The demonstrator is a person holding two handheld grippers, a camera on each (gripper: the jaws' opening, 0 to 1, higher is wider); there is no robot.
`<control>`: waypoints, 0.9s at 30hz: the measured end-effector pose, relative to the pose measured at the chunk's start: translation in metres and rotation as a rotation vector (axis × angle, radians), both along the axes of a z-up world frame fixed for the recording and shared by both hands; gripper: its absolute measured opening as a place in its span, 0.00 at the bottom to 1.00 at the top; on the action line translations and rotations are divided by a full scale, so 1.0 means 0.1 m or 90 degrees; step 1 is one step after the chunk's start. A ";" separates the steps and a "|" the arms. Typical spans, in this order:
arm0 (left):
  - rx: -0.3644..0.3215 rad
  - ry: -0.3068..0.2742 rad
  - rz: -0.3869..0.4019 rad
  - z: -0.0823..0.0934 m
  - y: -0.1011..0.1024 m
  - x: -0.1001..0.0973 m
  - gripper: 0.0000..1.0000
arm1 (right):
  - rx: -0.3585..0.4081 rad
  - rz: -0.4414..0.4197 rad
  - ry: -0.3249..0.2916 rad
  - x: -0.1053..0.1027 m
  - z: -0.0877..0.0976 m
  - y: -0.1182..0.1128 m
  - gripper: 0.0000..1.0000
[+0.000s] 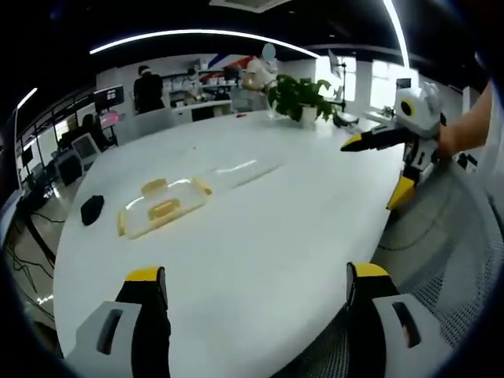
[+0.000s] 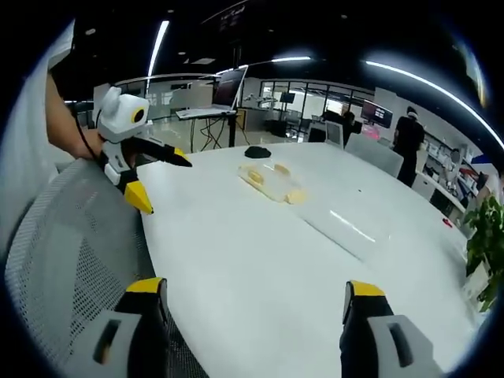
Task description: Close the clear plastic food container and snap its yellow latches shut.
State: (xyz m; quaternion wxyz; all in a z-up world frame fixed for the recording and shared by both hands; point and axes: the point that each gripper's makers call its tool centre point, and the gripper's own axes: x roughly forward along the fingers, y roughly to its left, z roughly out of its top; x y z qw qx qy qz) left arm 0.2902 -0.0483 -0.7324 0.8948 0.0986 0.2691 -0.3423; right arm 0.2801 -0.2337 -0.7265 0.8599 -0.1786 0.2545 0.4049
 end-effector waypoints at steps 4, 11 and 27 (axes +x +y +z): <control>0.007 -0.003 -0.009 -0.01 -0.02 -0.02 0.93 | -0.013 0.001 -0.002 0.00 -0.02 -0.01 0.93; 0.012 -0.007 -0.005 -0.01 0.01 -0.01 0.92 | -0.027 0.025 -0.005 -0.06 -0.05 0.05 0.93; -0.003 -0.015 -0.005 0.05 -0.02 -0.02 0.92 | -0.011 -0.024 -0.014 0.04 0.02 -0.07 0.93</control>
